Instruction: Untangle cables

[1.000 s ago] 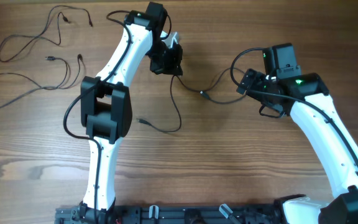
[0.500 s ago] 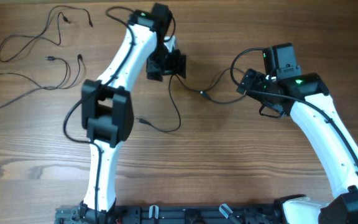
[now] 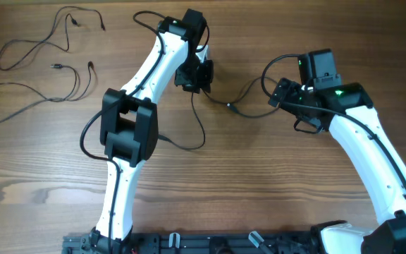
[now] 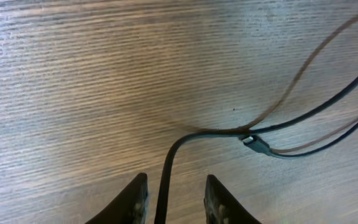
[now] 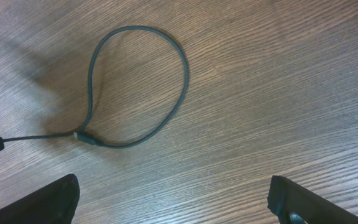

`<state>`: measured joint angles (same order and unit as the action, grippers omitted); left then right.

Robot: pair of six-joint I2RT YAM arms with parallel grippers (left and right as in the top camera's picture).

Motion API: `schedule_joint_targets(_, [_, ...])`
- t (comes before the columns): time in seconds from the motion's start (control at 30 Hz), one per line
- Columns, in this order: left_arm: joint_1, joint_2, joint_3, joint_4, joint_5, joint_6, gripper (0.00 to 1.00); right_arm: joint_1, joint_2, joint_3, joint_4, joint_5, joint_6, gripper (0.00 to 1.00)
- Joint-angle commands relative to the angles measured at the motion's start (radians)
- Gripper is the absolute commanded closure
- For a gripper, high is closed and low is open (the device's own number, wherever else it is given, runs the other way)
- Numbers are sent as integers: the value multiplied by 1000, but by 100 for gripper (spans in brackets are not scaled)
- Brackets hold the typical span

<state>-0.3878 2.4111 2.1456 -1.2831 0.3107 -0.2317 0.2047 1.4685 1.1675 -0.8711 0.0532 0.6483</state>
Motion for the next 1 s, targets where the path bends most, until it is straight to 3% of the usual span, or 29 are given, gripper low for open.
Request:
schedule_joint_targets(0.0, [4,7,-3,5,-5,-12,81,-2,11,2,3,-1,-17,0])
schedule_joint_targets(0.1, [6,7,-2,19,-5,-12,96,-2,11,2,3,-1,-17,0])
schedule_joint_targets(0.27, [31,-72,41,-19,-5,-12,96,-2,11,2,2,-1,-17,0])
schedule_joint_targets(0.5, [112,-543,132,171,-5,-12,96,-2,11,2,3,-1,-17,0])
schedule_joint_targets(0.7, [110,-806,132,266,-6,-28,96,-2,11,2,2,-1,-18,0])
schedule_joint_targets(0.83, [111,-878,132,241,-130,-227,96,-2,11,2,3,-1,-17,0])
schedule_joint_targets(0.97, [111,-900,132,83,-511,-575,96,-2,11,2,3,-1,-17,0])
